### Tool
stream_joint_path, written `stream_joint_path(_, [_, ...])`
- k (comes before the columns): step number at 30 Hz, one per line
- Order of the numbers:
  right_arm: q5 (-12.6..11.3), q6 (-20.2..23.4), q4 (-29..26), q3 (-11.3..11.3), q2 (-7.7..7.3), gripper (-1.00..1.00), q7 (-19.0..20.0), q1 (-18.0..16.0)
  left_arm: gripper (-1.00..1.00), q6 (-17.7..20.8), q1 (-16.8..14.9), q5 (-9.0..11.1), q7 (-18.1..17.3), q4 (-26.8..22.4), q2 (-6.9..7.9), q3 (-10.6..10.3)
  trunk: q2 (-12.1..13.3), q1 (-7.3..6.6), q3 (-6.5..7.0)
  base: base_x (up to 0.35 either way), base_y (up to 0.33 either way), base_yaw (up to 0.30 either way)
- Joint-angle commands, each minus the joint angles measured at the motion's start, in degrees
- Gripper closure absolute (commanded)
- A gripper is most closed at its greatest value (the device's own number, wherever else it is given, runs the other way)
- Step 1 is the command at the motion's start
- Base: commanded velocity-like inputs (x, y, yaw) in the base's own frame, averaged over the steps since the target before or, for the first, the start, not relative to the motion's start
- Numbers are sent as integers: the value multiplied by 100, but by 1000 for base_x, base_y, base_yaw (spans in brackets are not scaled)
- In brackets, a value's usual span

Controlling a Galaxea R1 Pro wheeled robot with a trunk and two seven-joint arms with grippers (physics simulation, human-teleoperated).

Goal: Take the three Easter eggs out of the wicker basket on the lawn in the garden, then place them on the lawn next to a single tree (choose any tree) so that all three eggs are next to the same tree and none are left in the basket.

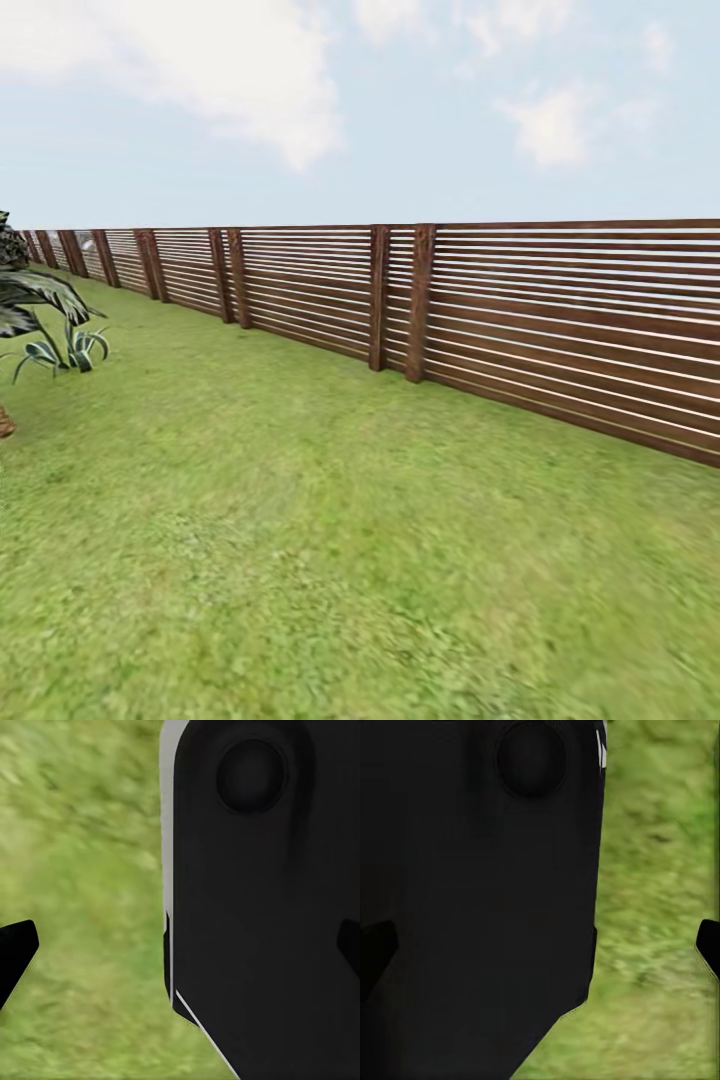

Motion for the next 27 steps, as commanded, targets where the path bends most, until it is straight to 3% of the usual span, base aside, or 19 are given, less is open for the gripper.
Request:
stream_joint_path(1, [2, 2, 2, 1, -1, -100, 10, -1, -100, 3, 1, 1, -4, -6, 1, 2, -2, 4, -3, 334, 0, 106])
stream_joint_path(8, [2, 2, 2, 1, 0, -100, 10, -1, -100, 3, 1, 1, -4, -6, 1, 2, -2, 4, -3, 334, 0, 168])
stream_joint_path(27, [2, 3, 2, 3, -1, -100, 19, 0, -100, 3, 1, 1, -4, -10, 1, 2, -2, 4, -3, 334, 0, 7])
